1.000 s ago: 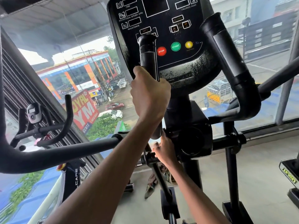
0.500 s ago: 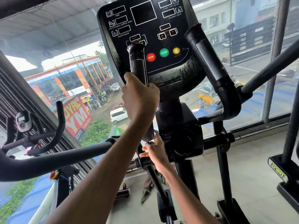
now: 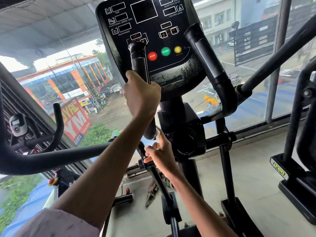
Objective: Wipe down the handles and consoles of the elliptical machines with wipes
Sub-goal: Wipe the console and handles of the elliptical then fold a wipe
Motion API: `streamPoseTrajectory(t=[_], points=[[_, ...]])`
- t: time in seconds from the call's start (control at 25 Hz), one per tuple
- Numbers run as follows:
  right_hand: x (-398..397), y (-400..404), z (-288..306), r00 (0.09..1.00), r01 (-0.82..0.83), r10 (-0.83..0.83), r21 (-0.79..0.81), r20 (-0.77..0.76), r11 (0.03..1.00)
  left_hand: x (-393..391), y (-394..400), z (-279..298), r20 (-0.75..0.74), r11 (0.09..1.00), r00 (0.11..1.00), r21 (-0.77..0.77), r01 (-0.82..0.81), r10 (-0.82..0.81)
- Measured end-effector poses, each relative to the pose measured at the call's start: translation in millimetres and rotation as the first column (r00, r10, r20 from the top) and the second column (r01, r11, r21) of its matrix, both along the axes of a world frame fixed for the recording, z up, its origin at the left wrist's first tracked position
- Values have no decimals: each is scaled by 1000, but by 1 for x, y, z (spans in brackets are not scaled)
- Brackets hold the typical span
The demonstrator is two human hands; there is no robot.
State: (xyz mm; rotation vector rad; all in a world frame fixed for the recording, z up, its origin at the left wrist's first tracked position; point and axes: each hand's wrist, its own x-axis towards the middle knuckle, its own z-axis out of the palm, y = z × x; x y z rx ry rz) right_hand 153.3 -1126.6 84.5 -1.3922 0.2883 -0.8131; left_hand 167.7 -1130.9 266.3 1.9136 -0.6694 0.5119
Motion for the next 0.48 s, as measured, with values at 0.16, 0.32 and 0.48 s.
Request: streamPoseTrajectory(t=[0.16,0.32,0.48], points=[[-7,13,-9,999,46,-47,-59,-18,997,-2,0,1,17,1000,1000,12,-21,20],[-5,3,5,994,-71,84,173,-68,982,-4,-1,2,5,1000,1000,14,-22,22],[-20,30,6,997,-72,73,237,4,969,-7,0,3,-3,996,997,37,-77,77]])
